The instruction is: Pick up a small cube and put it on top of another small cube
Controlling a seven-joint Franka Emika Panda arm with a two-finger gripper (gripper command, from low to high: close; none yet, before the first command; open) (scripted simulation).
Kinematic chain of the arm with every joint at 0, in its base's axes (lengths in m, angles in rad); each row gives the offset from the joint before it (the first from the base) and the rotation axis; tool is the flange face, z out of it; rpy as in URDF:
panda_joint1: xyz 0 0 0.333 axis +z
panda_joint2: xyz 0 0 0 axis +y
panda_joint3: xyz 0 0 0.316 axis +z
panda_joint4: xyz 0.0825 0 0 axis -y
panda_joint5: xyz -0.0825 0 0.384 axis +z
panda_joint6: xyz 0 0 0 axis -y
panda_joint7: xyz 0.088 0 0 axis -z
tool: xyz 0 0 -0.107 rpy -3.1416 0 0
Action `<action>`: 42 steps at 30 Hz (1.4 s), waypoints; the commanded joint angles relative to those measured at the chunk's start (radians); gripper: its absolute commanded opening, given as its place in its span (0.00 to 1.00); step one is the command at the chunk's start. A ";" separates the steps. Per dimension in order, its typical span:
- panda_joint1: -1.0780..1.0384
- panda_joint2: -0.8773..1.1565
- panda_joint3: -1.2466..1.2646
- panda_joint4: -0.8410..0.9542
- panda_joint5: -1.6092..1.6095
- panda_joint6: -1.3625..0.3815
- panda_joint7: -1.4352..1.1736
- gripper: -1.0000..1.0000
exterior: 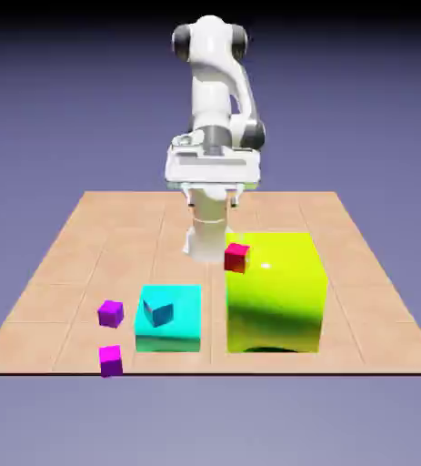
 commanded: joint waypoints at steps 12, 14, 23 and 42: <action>0.086 0.435 -0.224 0.363 0.093 -0.353 -0.202 0.50; 0.101 0.507 -0.261 0.423 0.109 -0.412 -0.236 0.50; 0.166 0.834 -0.429 0.695 0.179 -0.676 -0.388 0.50; 0.303 1.522 -0.784 1.269 0.327 -1.235 -0.708 0.50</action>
